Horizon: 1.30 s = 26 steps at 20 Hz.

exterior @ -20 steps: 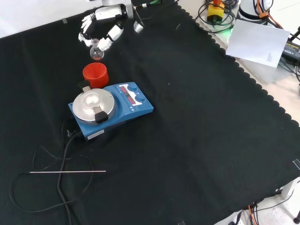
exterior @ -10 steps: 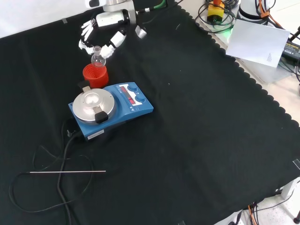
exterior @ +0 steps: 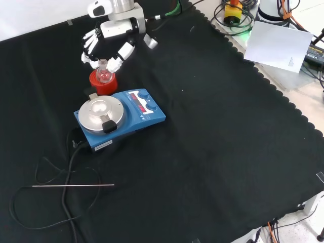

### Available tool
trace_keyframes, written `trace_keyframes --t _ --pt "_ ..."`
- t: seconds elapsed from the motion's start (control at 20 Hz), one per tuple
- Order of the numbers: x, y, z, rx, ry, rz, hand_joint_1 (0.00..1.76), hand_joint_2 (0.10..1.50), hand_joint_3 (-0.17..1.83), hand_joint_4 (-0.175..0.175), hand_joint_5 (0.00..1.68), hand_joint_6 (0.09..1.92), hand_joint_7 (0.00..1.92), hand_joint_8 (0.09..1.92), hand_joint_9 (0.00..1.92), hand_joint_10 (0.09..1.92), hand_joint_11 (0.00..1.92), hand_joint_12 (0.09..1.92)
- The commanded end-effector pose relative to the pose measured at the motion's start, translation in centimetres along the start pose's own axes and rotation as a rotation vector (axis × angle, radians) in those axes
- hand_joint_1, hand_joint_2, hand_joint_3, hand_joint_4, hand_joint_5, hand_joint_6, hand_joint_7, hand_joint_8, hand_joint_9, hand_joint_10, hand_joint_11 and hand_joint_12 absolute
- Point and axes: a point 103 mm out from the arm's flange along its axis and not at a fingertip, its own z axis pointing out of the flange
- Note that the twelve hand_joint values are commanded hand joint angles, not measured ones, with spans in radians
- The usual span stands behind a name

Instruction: Place the round-bottom flask on the heater.

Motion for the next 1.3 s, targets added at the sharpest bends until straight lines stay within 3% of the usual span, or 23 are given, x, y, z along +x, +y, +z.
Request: trace_keyframes --t 0.05,0.7,1.3 --pt "2.0 1.5 1.8 0.033 -0.019 -0.021 1.07 1.15 -0.17 0.127 1.08 0.9 0.51 0.58 0.63 0.56 0.25 1.29" --pt "4.1 2.9 3.7 0.068 -0.034 -0.047 1.07 1.15 -0.17 0.131 1.08 0.9 0.51 0.57 0.63 0.55 0.25 1.29" --pt "3.5 3.3 5.2 0.084 -0.054 -0.039 1.07 1.15 -0.17 0.135 1.08 0.9 0.51 0.57 0.63 0.55 0.25 1.29"
